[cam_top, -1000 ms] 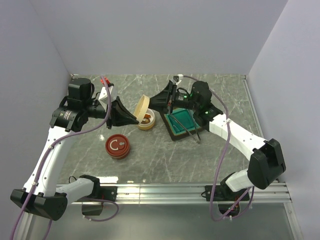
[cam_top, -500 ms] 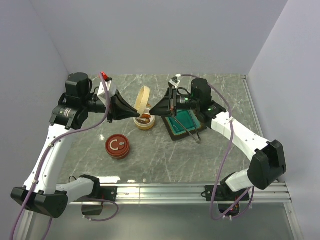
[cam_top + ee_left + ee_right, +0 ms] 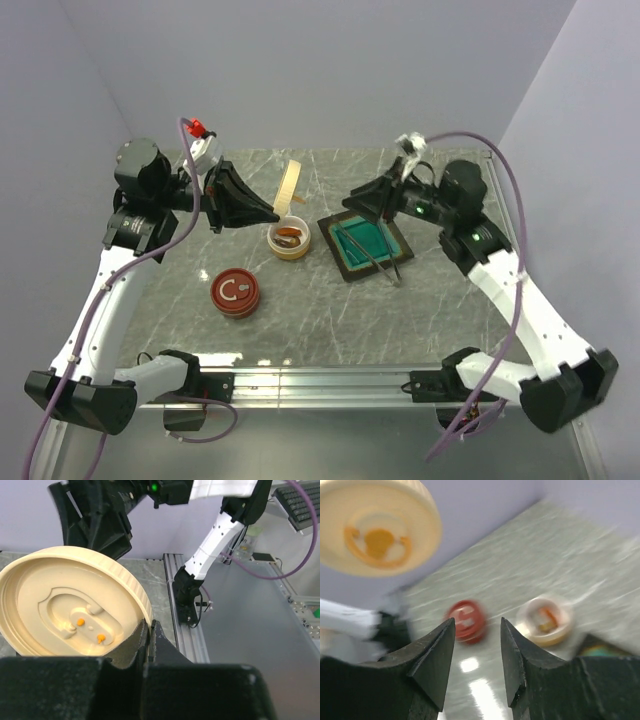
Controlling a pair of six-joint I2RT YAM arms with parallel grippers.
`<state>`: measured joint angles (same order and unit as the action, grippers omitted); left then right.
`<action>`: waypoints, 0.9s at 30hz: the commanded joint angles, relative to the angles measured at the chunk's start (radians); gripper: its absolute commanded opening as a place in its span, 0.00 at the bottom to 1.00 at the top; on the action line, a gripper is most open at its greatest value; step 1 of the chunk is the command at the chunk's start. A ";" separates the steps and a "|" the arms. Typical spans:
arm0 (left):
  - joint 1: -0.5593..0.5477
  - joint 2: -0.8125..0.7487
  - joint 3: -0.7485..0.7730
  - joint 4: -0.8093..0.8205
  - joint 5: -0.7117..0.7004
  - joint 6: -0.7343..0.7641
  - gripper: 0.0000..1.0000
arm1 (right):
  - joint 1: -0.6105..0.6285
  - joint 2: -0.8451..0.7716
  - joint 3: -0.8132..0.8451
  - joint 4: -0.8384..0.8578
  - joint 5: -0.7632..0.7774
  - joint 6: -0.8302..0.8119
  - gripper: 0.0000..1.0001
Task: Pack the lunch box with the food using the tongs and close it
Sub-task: Pass the lid of the lunch box from the left arm to the right
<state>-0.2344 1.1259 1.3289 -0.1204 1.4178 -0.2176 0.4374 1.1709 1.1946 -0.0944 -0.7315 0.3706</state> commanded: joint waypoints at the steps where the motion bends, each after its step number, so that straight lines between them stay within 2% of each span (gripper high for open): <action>1: -0.006 -0.008 0.010 0.203 0.023 -0.184 0.00 | -0.017 -0.158 -0.102 0.240 0.093 -0.361 0.49; 4: -0.006 -0.014 -0.011 0.310 0.012 -0.274 0.00 | 0.036 -0.238 -0.207 0.414 0.110 -0.487 0.49; 7: -0.006 -0.017 -0.033 0.404 0.007 -0.365 0.00 | 0.140 -0.266 -0.257 0.498 0.176 -0.571 0.49; 10: -0.008 -0.020 -0.057 0.548 -0.008 -0.488 0.00 | 0.274 -0.275 -0.343 0.659 0.251 -0.660 0.48; 13: -0.009 -0.021 -0.077 0.677 -0.026 -0.600 0.00 | 0.352 -0.246 -0.392 0.832 0.326 -0.700 0.48; 19: -0.019 -0.026 -0.086 0.775 -0.033 -0.689 0.00 | 0.392 -0.169 -0.441 1.034 0.379 -0.788 0.49; 27: -0.040 -0.037 -0.103 0.841 -0.037 -0.744 0.00 | 0.411 -0.096 -0.403 1.113 0.353 -0.823 0.50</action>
<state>-0.2672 1.1118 1.2228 0.6216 1.3983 -0.9058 0.8295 1.0595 0.7517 0.8974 -0.3824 -0.4145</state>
